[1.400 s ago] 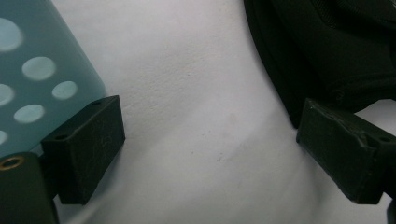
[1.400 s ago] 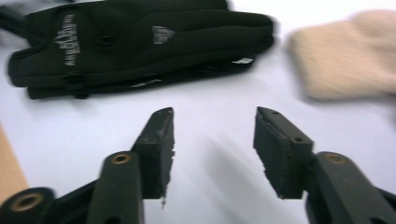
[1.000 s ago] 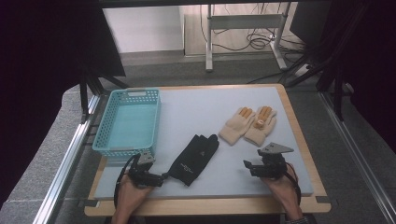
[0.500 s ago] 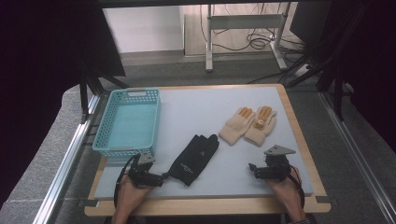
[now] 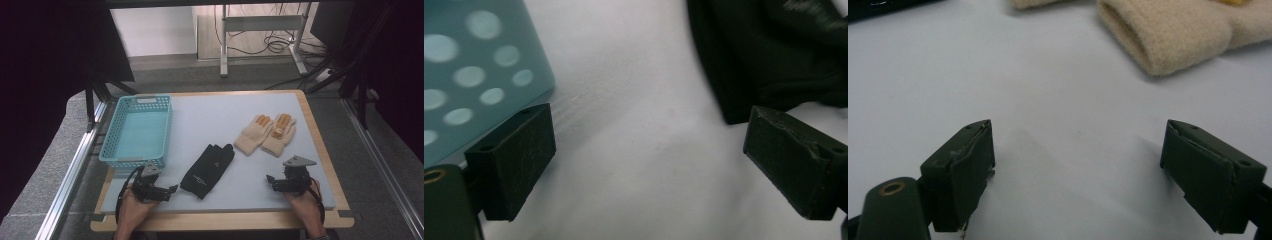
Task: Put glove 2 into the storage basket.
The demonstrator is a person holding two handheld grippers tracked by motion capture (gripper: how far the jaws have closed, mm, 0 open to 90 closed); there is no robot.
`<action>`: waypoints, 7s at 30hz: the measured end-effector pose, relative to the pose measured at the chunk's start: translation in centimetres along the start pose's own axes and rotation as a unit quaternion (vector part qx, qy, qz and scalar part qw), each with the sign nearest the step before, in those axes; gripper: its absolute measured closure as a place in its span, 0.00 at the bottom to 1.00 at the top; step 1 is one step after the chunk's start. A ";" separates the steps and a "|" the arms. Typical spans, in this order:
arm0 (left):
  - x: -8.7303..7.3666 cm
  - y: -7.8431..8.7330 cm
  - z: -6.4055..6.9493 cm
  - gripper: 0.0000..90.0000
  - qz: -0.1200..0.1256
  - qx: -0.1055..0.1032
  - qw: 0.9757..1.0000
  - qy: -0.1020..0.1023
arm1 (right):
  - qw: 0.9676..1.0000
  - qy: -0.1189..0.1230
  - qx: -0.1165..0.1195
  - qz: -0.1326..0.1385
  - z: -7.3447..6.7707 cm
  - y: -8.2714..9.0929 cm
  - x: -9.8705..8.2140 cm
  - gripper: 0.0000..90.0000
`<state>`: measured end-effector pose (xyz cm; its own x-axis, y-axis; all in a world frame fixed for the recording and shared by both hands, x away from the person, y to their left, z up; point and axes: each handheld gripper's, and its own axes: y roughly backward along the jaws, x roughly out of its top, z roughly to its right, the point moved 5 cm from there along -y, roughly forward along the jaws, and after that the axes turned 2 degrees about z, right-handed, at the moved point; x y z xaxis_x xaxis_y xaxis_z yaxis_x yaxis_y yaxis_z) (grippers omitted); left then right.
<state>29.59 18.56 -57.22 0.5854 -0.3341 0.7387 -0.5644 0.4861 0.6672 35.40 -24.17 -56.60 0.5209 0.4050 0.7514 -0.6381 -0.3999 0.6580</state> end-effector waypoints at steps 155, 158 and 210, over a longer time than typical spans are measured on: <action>8.2 -2.7 -21.1 0.14 -0.226 0.232 0.937 0.129 | 1.000 0.002 -0.001 0.004 0.0 0.0 0.0 0.15; 8.7 -1.9 -21.0 0.08 -0.210 0.229 0.942 0.130 | 1.000 0.002 -0.001 0.004 0.0 0.0 0.0 0.15; 14.3 0.4 -0.6 0.01 0.053 -0.040 0.997 -0.030 | 1.000 0.002 -0.001 0.003 0.0 0.0 -0.1 0.15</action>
<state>38.10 14.43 -46.43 0.4876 -0.3239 0.8107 -0.5717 0.5834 0.5769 35.37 -24.20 -56.63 0.5148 0.4053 0.7555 -0.6427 -0.4008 0.6529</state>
